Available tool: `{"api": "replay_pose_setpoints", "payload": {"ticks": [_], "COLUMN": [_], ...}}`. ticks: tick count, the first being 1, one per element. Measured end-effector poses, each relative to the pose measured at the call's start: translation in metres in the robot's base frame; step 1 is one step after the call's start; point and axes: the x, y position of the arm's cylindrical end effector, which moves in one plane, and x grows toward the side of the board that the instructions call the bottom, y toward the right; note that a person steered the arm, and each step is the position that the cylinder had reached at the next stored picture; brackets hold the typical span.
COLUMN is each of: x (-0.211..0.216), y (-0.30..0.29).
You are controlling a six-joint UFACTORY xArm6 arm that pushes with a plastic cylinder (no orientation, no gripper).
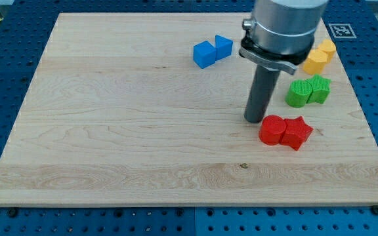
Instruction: Move blue cube away from the blue triangle
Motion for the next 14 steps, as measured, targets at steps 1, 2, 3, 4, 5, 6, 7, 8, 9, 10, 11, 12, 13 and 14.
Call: {"api": "replay_pose_setpoints", "payload": {"ticks": [1,2,3,4,5,6,7,8,9,10,11,12,13,14], "x": [-0.039,-0.054,-0.066,-0.099,-0.11,-0.11,-0.121,-0.133,-0.104,-0.089,-0.105,-0.128,-0.143,-0.146], "y": [-0.011,-0.005,-0.003,-0.004,-0.013,-0.067,-0.137,-0.164,-0.127,-0.081,-0.059,-0.077,-0.132,-0.15]}}
